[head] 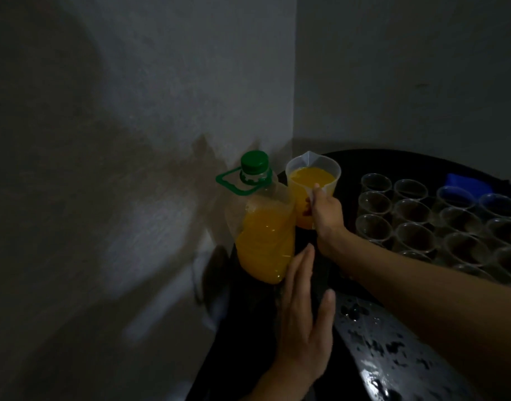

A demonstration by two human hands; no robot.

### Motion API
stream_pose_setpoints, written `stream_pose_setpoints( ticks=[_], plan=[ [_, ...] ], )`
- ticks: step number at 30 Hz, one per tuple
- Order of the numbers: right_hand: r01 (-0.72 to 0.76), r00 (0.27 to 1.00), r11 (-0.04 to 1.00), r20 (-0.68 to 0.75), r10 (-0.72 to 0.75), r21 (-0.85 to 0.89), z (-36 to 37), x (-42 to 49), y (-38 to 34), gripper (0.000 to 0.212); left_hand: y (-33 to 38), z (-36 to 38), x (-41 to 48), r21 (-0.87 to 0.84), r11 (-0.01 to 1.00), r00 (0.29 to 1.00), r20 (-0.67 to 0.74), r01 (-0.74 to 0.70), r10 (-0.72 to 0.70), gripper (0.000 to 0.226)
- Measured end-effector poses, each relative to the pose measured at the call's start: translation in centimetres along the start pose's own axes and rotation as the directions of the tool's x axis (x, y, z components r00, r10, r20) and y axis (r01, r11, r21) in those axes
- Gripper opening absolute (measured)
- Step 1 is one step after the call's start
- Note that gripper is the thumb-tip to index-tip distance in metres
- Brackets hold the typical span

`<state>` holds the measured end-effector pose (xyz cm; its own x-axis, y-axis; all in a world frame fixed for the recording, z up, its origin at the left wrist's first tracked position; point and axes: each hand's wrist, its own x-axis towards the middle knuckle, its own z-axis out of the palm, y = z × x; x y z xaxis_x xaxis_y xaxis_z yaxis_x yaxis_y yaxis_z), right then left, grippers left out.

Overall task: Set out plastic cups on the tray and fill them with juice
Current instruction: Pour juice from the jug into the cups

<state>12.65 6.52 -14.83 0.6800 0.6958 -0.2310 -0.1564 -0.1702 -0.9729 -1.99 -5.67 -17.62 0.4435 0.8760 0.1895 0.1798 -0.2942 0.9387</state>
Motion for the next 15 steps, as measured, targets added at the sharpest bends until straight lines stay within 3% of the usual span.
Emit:
stream_pose_setpoints(
  ticks=[6, 15],
  plan=[
    [0.005, 1.0, 1.0, 0.029, -0.005, 0.006, -1.4, 0.8, -0.3, 0.036, 1.4, 1.7, 5.7, -0.109, 0.986, 0.989, 0.087, 0.125, -0.116, 0.067],
    [-0.048, 0.999, 0.999, -0.001, 0.048, -0.002, -2.1, 2.5, -1.5, 0.035, 2.0, 3.1, 12.2, -0.249, 0.931, 0.964, 0.051, 0.266, -0.262, 0.064]
  ],
)
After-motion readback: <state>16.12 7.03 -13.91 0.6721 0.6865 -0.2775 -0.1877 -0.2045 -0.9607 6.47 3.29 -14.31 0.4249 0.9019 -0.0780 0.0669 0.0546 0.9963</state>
